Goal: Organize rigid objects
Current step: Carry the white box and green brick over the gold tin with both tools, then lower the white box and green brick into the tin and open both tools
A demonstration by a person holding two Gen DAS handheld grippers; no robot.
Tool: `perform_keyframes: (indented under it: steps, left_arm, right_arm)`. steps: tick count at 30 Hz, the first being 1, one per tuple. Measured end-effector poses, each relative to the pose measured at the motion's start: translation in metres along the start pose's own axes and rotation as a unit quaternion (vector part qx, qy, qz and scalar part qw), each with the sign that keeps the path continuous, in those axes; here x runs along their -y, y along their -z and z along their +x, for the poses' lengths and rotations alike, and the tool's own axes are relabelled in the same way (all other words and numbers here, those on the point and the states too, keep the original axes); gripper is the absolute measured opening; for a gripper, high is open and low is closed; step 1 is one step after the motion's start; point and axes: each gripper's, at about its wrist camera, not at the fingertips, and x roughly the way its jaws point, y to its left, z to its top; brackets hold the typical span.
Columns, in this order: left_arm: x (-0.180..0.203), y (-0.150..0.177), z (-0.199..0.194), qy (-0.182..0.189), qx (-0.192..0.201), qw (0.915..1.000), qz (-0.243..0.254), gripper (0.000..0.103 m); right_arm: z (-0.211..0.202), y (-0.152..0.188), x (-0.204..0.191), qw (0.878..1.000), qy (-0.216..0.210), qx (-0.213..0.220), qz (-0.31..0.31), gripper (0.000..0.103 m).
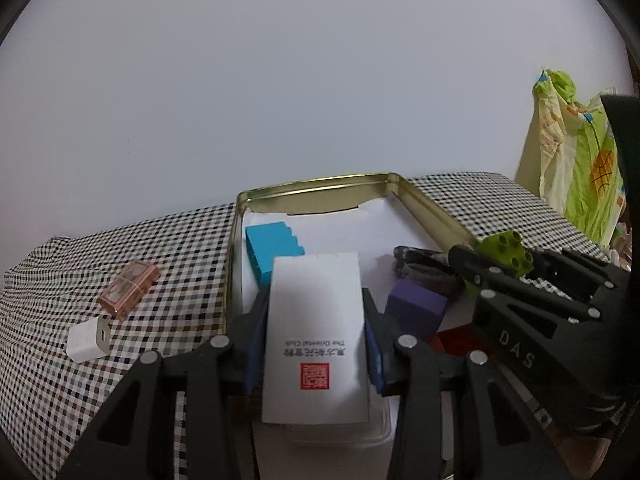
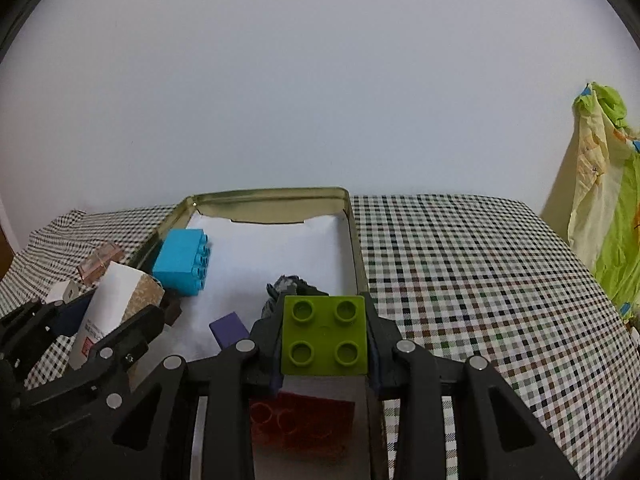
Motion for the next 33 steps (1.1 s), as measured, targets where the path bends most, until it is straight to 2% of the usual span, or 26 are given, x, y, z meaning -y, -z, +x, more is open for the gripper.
perform_keyframes:
  steps: [27, 32, 33]
  left_arm:
    - [0.0, 0.001, 0.01, -0.014, -0.023, 0.9995, 0.014, 0.04]
    - [0.001, 0.002, 0.009, -0.02, -0.018, 0.9994, 0.019, 0.041]
    - [0.001, 0.003, 0.009, -0.026, -0.016, 0.9994, 0.019, 0.044]
  right_arm:
    - [0.015, 0.003, -0.006, 1.0, -0.013, -0.027, -0.002, 0.034]
    - [0.015, 0.003, -0.007, 0.999, -0.024, -0.029, 0.004, 0.035]
    - [0.015, 0.004, -0.007, 0.999, -0.024, -0.031, 0.006, 0.036]
